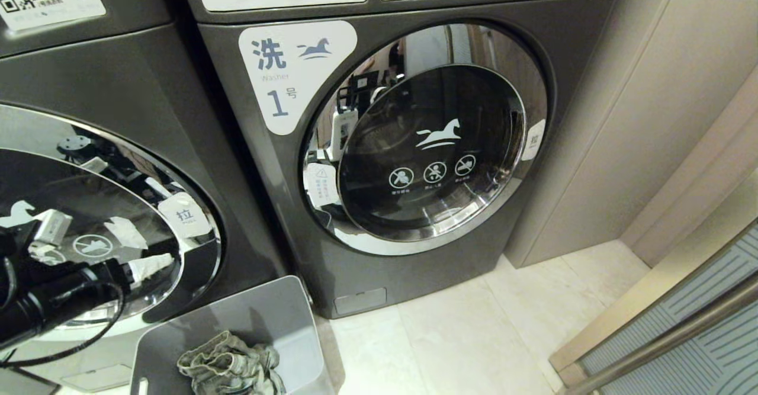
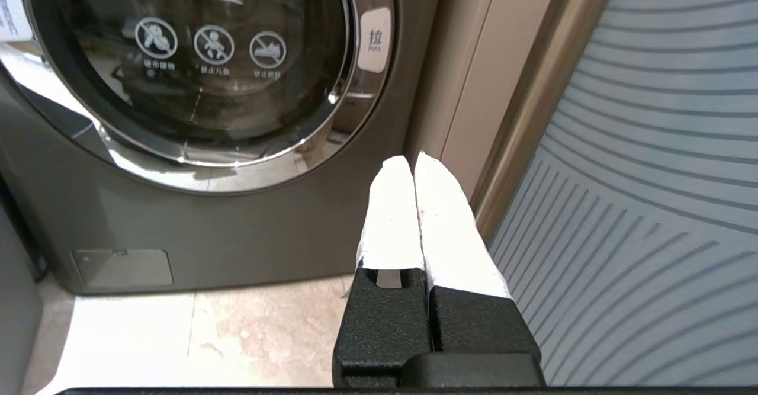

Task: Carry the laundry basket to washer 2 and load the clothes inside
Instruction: Open the lid of the washing machine

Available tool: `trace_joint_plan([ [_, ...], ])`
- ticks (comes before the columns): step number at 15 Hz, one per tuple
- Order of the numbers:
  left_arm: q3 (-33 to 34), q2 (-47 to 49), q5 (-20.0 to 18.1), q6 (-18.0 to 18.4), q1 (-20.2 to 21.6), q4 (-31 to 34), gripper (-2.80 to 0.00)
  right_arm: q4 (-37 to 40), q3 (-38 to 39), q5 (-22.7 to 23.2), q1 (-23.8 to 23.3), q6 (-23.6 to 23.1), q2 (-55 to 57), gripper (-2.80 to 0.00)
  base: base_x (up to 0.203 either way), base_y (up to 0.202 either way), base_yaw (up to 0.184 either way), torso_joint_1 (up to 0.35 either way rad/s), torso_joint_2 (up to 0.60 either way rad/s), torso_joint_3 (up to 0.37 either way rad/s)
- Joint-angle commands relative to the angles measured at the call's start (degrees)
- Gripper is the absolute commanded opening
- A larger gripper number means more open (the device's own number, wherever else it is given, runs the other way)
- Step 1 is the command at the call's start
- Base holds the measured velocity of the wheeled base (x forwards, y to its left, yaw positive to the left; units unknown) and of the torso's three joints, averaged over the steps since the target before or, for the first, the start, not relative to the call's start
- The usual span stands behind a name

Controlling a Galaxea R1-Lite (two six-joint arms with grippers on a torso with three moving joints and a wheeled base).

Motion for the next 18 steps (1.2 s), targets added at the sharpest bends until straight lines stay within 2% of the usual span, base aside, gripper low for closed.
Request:
trace_joint_plan([
  [1,0.05,-0.16,-0.14,-0.07,-0.01,-0.26,0.00,-0.11,2.29,0.03,0.02,-0.07,0.04,-2.80,0.000,0.000,0.000,0.002,0.00,-0.192],
  [7,0.05,-0.89,0.15,-0.05,0.04,-0.26,0.00,-0.11,2.29,0.03,0.02,-0.07,0.09,-2.80,0.000,0.000,0.000,0.002,0.01,-0.198],
  [11,0.61,-5.96,4.80,-0.21,0.46,0.10,0.00,-0.11,2.29,0.03,0.02,-0.07,0.08,-2.80,0.000,0.000,0.000,0.002,0.00,-0.198],
  [13,0.99,-10.45,6.41,-0.38,2.04,2.12,0.00,-0.11,2.29,0.03,0.02,-0.07,0.08,-2.80,0.000,0.000,0.000,0.003,0.00,-0.195],
  [15,1.50,-14.93,6.87,-0.76,6.90,4.20,0.00,-0.11,2.29,0.03,0.02,-0.07,0.06,-2.80,0.000,0.000,0.000,-0.002,0.00,-0.078],
  [18,2.50,-18.53,6.90,-3.12,8.74,4.41,0.00,-0.11,2.29,0.03,0.02,-0.07,0.01,-2.80,0.000,0.000,0.000,0.001,0.00,-0.013],
])
